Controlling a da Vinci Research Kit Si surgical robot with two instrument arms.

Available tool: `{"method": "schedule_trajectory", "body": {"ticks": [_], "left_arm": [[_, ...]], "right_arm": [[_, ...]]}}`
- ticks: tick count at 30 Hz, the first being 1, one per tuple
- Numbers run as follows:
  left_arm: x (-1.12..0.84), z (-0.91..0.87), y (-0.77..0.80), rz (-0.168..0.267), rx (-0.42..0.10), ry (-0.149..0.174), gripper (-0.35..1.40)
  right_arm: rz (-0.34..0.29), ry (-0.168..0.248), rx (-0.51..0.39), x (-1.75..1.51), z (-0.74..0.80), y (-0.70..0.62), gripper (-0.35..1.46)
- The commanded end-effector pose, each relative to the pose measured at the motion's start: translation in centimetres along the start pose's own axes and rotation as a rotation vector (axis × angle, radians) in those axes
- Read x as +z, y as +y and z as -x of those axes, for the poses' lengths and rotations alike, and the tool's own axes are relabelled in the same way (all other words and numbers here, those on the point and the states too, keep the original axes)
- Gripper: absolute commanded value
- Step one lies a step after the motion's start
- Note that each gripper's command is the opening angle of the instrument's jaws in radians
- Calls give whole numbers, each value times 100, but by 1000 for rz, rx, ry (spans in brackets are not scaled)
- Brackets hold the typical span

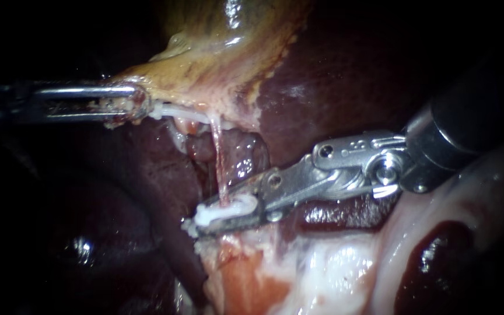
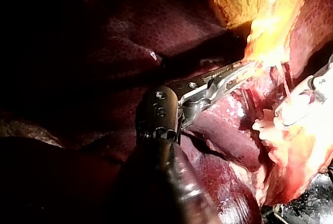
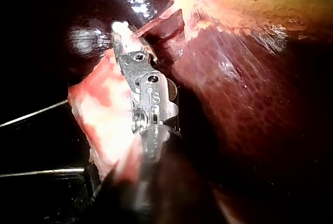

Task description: Clipping third clip right tube

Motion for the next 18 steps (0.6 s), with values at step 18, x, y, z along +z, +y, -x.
{"method": "schedule_trajectory", "body": {"ticks": [18], "left_arm": [[0, 0, 0, 0, 0, 0, -35]], "right_arm": [[41, 136, 20, 8, -1, 5, 50]]}}
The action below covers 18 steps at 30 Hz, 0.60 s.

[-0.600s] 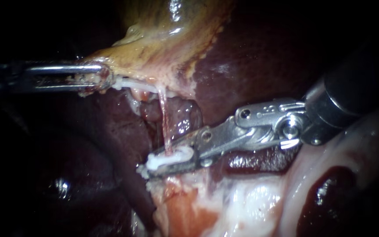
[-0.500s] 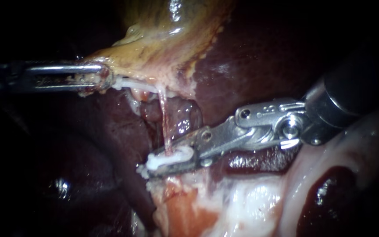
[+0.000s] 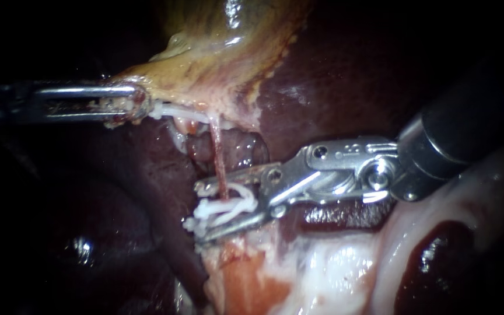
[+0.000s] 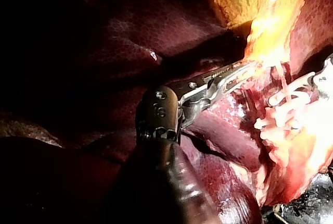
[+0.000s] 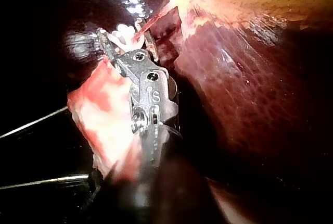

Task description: Clipping third clip right tube

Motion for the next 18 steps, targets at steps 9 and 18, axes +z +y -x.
{"method": "schedule_trajectory", "body": {"ticks": [9, 18], "left_arm": [[-1, 0, 0, 1, 0, -1, -35], [-1, 0, 0, 1, 0, -1, -35]], "right_arm": [[-23, 77, 116, -18, 9, 10, 50], [-37, 133, 164, -26, -2, 16, 50]]}}
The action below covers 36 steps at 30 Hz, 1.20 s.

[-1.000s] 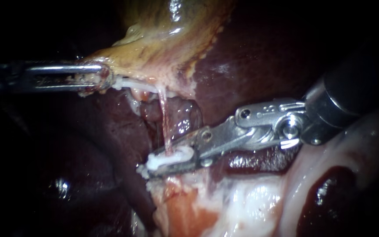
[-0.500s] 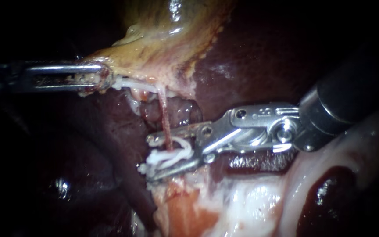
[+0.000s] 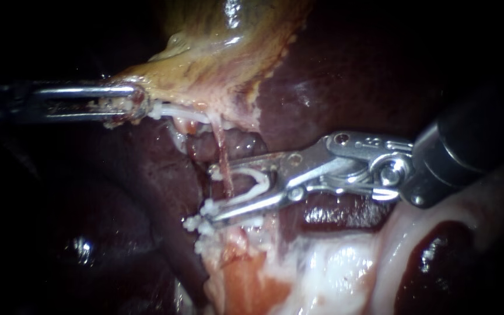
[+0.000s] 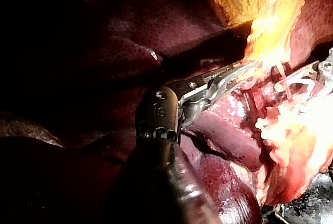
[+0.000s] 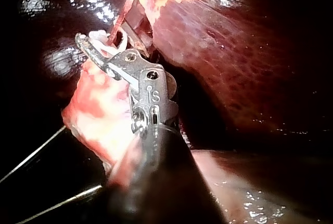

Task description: Clipping third clip right tube

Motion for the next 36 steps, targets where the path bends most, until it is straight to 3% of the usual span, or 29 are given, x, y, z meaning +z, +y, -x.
{"method": "schedule_trajectory", "body": {"ticks": [1, 7, 25, 31, 36], "left_arm": [[0, 0, 0, 0, 0, 0, -35], [0, 0, 0, 0, 0, 0, -35], [3, 0, 1, -3, 0, 2, -35], [2, 0, 1, -3, 0, 2, -35], [2, 0, 1, -3, 0, 2, -35]], "right_arm": [[-1, 8, 4, 1, -4, 0, 50], [-3, 32, 19, 7, -18, 2, 50], [-6, 90, 46, 38, -37, 12, 50], [-19, 122, 57, 32, -54, 6, 50], [-39, 161, 70, 24, -73, -7, 49]]}}
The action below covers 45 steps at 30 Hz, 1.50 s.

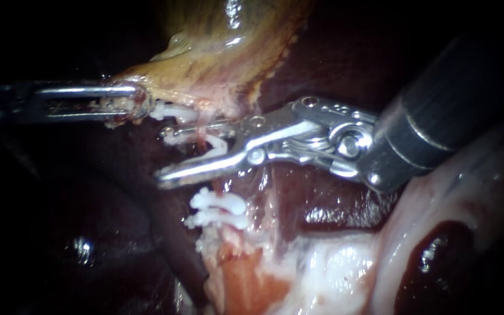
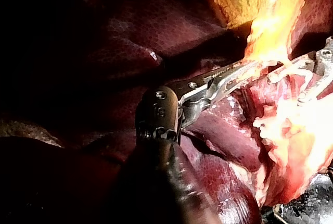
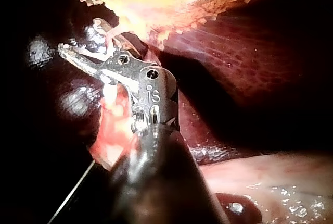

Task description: Clipping third clip right tube

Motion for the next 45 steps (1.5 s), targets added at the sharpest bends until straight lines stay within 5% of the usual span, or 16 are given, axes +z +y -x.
{"method": "schedule_trajectory", "body": {"ticks": [1, 21, 38, 45], "left_arm": [[0, 0, 0, 1, 0, 0, -35], [-1, 0, -1, 1, 0, -1, -35], [-1, 0, 0, 1, 0, -1, -35], [0, 0, 0, 1, 0, -1, -35]], "right_arm": [[-3, 6, 2, -1, -3, -2, 49], [-11, 16, 63, -12, -14, -11, 32], [-5, -1, 92, -24, -12, -8, -35], [5, -22, 99, -27, -15, -10, -35]]}}
